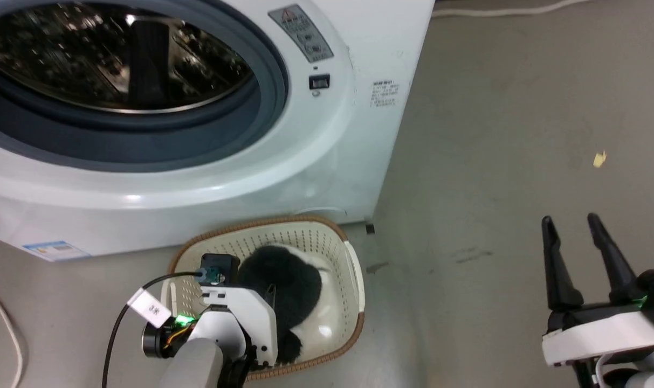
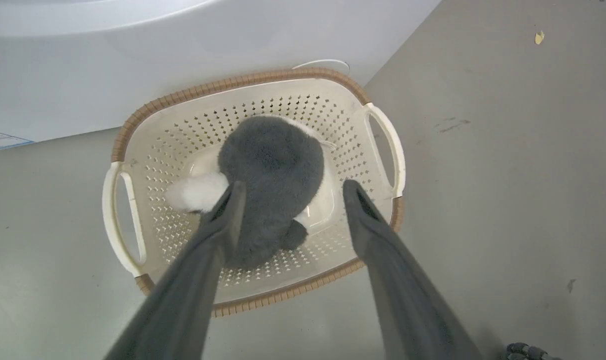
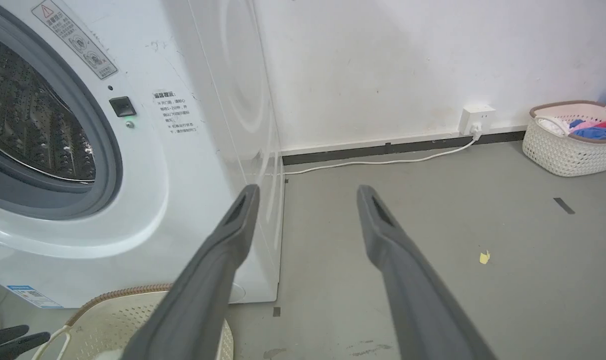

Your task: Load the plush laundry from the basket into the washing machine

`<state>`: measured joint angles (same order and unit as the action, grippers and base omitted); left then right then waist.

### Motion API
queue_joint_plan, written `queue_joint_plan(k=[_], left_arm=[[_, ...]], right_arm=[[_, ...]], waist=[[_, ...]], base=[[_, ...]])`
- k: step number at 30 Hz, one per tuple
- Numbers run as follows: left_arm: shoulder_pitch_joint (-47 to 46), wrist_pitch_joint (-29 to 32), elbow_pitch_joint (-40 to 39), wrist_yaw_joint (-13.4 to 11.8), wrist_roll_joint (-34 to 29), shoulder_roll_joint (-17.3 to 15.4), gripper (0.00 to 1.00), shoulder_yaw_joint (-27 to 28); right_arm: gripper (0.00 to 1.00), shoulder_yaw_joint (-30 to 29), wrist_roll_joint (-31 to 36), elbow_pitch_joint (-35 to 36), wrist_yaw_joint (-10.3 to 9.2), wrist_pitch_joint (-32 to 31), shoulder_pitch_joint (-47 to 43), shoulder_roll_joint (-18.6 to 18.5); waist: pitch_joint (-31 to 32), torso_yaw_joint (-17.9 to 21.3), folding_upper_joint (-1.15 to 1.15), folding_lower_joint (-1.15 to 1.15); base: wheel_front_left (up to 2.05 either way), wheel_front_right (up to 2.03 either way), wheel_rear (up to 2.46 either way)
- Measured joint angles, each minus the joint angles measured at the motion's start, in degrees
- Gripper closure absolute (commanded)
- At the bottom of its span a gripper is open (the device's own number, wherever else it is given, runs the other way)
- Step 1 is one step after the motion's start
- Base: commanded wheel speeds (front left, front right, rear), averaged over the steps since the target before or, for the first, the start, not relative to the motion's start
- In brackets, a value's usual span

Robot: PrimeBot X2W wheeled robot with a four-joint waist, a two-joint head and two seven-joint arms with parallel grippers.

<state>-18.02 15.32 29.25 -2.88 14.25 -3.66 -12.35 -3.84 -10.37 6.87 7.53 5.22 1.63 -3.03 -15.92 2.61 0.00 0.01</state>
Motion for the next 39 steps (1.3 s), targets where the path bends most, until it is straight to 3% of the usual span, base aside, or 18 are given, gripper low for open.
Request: queue_joint_plan(k=[32,39], left_arm=[[-21.74,-1.56,21.71,-1.23,4.85,-1.36,0.00,-6.34],[-27.64,-4.56,26.96,-3.54,5.19,-3.05,0.00,-7.70]], right_arm=[[0.00,-6.55,-5.25,11.54,0.00,1.70,2.22,0.01],[0.00,-8.22,-6.91,13.80,0.00,2.04,2.14,0.01]], waist=[[-24.64,0.79,0.00,0.00],[-30.08,1.20,0.00,-0.01]], base=[[0.00,0.00,0.00],[0.00,0.00,0.00]])
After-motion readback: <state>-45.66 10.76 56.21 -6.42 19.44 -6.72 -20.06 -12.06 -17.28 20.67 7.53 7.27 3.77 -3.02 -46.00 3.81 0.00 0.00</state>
